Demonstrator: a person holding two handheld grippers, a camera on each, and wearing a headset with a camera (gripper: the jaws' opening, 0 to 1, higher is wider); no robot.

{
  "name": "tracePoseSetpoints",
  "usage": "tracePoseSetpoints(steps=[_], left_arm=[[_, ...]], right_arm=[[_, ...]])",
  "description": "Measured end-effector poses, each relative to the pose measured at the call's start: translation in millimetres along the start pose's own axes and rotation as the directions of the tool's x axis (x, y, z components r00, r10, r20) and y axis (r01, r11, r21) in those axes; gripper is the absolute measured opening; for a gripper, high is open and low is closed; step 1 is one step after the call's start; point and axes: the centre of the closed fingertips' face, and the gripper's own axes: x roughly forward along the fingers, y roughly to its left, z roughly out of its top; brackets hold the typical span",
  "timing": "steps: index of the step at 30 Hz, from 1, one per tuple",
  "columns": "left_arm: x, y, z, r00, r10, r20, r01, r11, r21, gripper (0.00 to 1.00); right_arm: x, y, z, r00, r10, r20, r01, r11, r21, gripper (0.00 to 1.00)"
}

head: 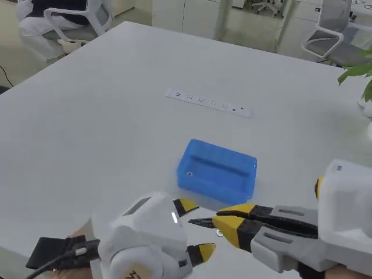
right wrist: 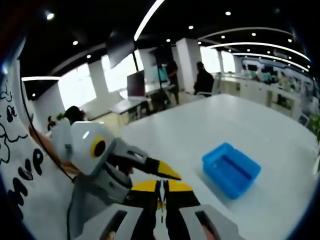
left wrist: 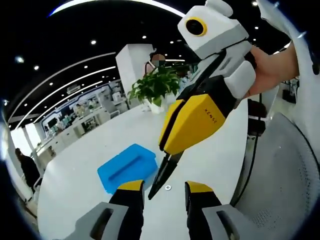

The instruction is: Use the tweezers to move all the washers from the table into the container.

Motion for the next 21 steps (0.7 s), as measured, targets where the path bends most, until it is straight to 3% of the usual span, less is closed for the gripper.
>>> tracePoseSetpoints(steps=[4, 7, 10, 13, 15, 18, 21], left_arm=[[0.3, 1.0, 5.6, 0.9993, 0.035, -0.008, -0.035, 0.999, 0.042, 0.00], [1.2, 0.7, 8.1, 0.9992, 0.040, -0.002, -0.040, 0.999, 0.018, 0.00], [2.1, 0.4, 9.0, 0.9994, 0.035, -0.006, -0.036, 0.996, -0.087, 0.00], [1.1, 2.2, 12.9, 0.9986, 0.052, -0.003, -0.052, 0.994, -0.101, 0.00], [2.1, -0.3, 13.7, 0.9992, 0.040, -0.008, -0.040, 0.987, -0.155, 0.00], [2.8, 0.7, 17.8, 0.9994, 0.036, 0.003, -0.034, 0.966, -0.257, 0.00], [2.5, 5.0, 18.2, 0.9989, 0.046, 0.000, -0.044, 0.953, -0.298, 0.00]], right_arm=[[-0.2, 0.5, 5.8, 0.9998, 0.003, 0.020, -0.003, 1.000, -0.007, 0.02], [-0.6, -1.3, 10.7, 0.9992, -0.002, 0.041, 0.002, 1.000, -0.002, 0.01], [-0.7, -1.7, 12.6, 0.9986, -0.012, 0.052, 0.013, 1.000, -0.010, 0.01], [-1.6, -2.4, 18.2, 0.9959, -0.030, 0.085, 0.032, 0.999, -0.025, 0.01], [-0.9, -3.9, 19.8, 0.9953, -0.034, 0.090, 0.036, 0.999, -0.021, 0.02], [-0.1, -5.2, 26.5, 0.9907, -0.049, 0.127, 0.052, 0.998, -0.019, 0.02], [0.9, -5.4, 30.0, 0.9877, -0.061, 0.144, 0.066, 0.997, -0.034, 0.02]])
